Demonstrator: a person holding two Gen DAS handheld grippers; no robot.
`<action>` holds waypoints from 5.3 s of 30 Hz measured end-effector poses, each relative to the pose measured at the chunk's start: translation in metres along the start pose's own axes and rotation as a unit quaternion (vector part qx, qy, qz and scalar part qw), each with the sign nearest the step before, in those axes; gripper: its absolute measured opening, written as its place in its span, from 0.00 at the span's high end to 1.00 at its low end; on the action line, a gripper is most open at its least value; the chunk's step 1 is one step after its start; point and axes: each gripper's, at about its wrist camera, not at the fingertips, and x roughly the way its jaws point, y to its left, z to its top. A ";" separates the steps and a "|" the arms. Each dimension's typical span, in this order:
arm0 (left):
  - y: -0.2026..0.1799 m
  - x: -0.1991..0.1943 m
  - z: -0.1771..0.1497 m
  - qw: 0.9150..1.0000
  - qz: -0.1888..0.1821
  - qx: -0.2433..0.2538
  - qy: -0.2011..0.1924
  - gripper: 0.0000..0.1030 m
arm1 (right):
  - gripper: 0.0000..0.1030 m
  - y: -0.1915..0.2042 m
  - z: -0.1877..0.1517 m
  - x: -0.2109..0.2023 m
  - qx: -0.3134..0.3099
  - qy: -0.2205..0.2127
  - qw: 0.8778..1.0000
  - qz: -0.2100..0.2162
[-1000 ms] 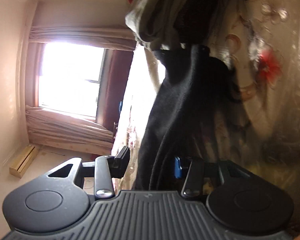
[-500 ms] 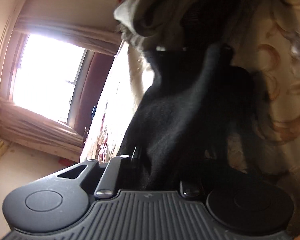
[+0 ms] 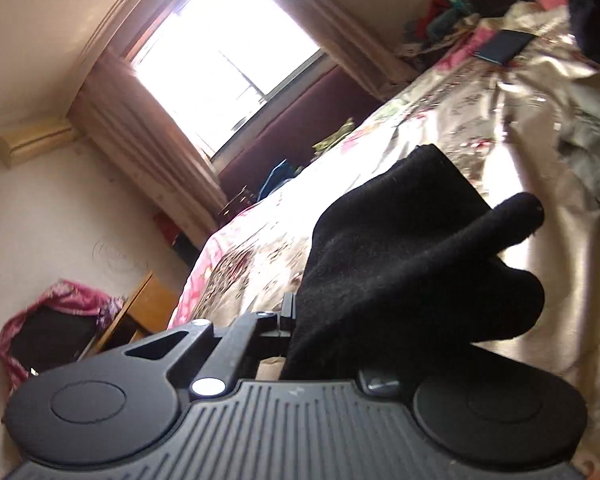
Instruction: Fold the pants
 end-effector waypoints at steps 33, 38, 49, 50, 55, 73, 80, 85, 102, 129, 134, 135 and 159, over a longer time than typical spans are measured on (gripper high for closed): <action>0.173 -0.121 -0.185 0.950 0.160 -0.270 -0.008 0.51 | 0.91 0.312 -0.317 0.178 -0.708 0.109 0.689 0.115; 0.172 -0.127 -0.193 0.945 0.159 -0.284 -0.010 0.51 | 0.90 0.319 -0.324 0.187 -0.696 0.113 0.699 0.116; 0.168 -0.144 -0.199 0.939 0.165 -0.300 -0.027 0.51 | 0.94 0.345 -0.299 0.201 -0.597 0.146 0.781 0.107; 0.168 -0.145 -0.199 0.939 0.165 -0.299 -0.027 0.51 | 0.94 0.347 -0.301 0.203 -0.595 0.149 0.783 0.106; 0.177 -0.146 -0.202 0.937 0.181 -0.298 -0.014 0.51 | 0.94 0.355 -0.317 0.217 -0.592 0.163 0.782 0.105; 0.163 -0.121 -0.118 0.973 0.124 -0.188 -0.048 0.51 | 0.62 0.193 -0.136 0.119 -0.344 0.149 0.927 -0.012; 0.137 -0.046 -0.070 0.994 0.034 -0.104 0.008 0.51 | 0.59 0.081 -0.118 0.105 -0.152 0.211 0.964 -0.058; 0.111 -0.027 -0.062 0.993 0.043 -0.066 0.087 0.50 | 0.47 0.050 -0.124 0.123 -0.093 0.224 0.970 -0.010; 0.107 0.004 -0.045 0.994 0.023 -0.080 0.075 0.49 | 0.82 -0.008 -0.110 0.133 0.107 0.256 0.957 0.090; 0.110 0.056 0.008 0.981 -0.116 0.116 0.108 0.43 | 0.68 0.019 -0.053 0.150 -0.389 0.395 0.828 0.081; 0.116 0.062 0.010 0.977 -0.139 0.108 0.123 0.44 | 0.92 0.029 -0.061 0.150 -0.405 0.436 0.800 0.080; 0.117 0.063 0.009 0.977 -0.138 0.109 0.124 0.44 | 0.94 0.030 -0.063 0.149 -0.411 0.436 0.797 0.076; 0.183 0.022 -0.013 0.993 -0.032 0.050 0.103 0.46 | 0.79 0.046 -0.049 0.165 -0.384 0.355 0.851 0.055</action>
